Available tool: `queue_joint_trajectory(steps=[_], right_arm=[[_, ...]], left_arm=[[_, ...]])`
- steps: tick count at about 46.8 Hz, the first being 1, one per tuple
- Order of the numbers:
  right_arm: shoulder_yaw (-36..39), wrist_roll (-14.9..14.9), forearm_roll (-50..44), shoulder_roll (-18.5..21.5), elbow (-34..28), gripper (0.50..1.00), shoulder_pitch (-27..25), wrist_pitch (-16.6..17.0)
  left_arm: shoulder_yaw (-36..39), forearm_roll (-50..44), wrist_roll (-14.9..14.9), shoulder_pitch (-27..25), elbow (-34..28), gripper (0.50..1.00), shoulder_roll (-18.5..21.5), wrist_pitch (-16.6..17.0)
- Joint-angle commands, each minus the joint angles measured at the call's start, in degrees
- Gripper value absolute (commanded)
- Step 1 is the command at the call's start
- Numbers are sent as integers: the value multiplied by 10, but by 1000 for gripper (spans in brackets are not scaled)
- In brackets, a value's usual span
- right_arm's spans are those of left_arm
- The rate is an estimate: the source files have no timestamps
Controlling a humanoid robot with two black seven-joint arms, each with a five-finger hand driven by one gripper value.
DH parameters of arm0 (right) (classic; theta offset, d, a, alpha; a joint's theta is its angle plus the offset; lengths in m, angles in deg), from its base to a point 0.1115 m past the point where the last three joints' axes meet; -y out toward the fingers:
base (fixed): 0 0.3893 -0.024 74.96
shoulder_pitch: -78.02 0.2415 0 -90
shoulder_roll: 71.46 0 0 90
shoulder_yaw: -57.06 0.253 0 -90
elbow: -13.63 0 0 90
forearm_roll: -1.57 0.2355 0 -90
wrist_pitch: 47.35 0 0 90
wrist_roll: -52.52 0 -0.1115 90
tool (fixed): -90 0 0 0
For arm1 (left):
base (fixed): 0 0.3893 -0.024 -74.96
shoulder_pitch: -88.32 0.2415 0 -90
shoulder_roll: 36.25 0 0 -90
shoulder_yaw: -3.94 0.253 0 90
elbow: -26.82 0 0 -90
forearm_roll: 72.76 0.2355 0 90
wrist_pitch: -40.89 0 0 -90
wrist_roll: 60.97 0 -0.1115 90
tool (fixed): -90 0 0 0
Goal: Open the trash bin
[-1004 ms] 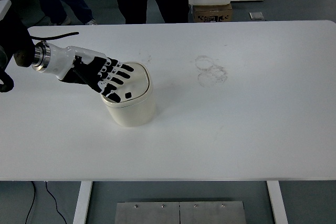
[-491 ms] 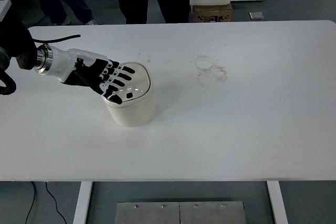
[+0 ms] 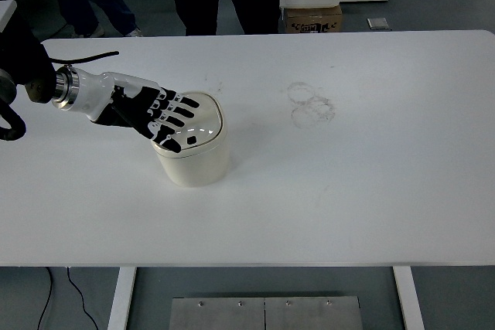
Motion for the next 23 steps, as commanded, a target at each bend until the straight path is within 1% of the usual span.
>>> queue_joint_trajectory(steps=[1,23], right_arm=[[0,0,0,0,0,989,0,0],[0,0,0,0,0,991,0,0]], left_arm=[[-1,0,0,-3,0,1000,1,0],[-2,0,0,-21,15,1000,7,-1]])
